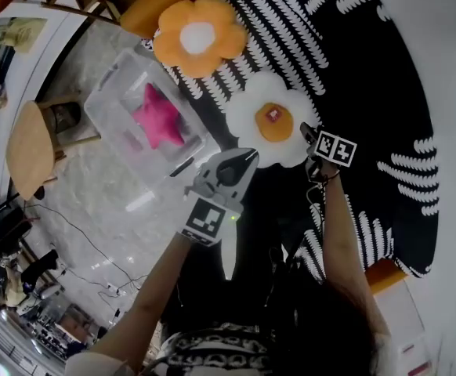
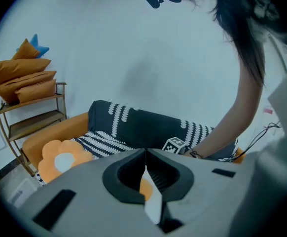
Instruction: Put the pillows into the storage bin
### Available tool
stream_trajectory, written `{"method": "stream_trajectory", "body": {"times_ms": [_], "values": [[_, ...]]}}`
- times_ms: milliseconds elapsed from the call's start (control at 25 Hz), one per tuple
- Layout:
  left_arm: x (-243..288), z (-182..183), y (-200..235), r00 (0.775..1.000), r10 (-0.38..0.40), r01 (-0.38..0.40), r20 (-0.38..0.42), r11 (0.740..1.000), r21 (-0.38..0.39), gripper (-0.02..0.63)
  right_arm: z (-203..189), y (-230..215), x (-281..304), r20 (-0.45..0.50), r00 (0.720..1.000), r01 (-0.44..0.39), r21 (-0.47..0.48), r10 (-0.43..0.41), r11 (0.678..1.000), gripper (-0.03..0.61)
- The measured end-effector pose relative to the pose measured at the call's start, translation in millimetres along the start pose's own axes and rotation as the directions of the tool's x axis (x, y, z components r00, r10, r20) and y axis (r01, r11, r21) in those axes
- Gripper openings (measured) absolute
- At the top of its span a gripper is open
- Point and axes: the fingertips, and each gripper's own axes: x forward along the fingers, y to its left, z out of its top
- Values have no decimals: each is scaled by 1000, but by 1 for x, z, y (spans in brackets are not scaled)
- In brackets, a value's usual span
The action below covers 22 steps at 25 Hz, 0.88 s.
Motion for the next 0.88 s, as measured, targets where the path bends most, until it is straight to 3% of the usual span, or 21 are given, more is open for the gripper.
{"method": "stream_trajectory", "body": {"times_ms": [280,440,600,880], "values": [[28,13,1,1000,0,-1,-31,1000,-30,8,7,-20,34,-10,999,-39,156,41,987,285],[20,-4,9,999,22,-24,-49,999,-33,8,5,-10,36,20,996,-91,213,88,973,175],[4,-27,15,998,55,-56,-31,998,-34,8,1,3,30,57,996,-78,130,71,988,100],[-63,-16,30,993,113,-112,32,993,-27,8,13,86,-29,157,982,-99,-56,107,993,75]]}}
